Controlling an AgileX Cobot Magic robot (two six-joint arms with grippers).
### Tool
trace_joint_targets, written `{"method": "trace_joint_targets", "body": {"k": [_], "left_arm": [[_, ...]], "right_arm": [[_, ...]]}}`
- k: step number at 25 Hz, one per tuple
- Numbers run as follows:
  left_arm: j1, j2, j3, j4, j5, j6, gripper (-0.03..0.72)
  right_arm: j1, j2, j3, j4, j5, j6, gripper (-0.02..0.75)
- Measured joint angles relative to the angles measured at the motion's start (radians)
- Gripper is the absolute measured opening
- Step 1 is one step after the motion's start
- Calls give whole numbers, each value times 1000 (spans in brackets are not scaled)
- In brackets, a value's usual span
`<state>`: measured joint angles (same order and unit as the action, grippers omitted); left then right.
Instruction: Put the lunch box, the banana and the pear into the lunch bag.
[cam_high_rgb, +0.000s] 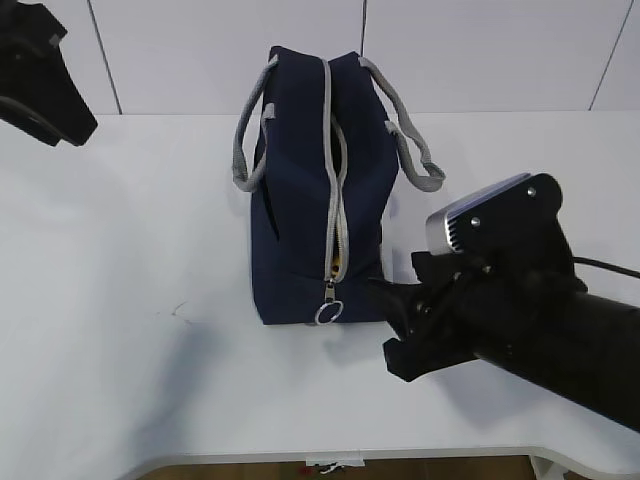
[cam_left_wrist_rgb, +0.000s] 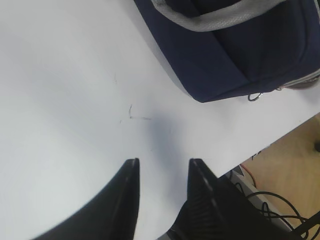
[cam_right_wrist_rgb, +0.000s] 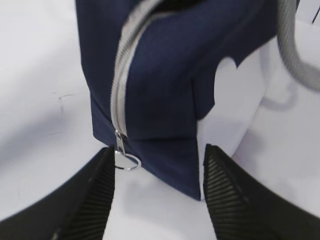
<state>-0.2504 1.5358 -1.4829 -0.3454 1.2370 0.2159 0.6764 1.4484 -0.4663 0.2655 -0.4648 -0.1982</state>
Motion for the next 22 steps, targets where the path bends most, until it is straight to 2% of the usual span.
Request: {"method": "trace_joint_targets", "body": {"k": [12,22], "left_arm": [[0,0,0,0,0,0,244],[0,0,0,0,0,0,243]], "right_arm": [[0,236,0,-12,-144,87,455],[0,349,0,-305,-338,115,455]]}}
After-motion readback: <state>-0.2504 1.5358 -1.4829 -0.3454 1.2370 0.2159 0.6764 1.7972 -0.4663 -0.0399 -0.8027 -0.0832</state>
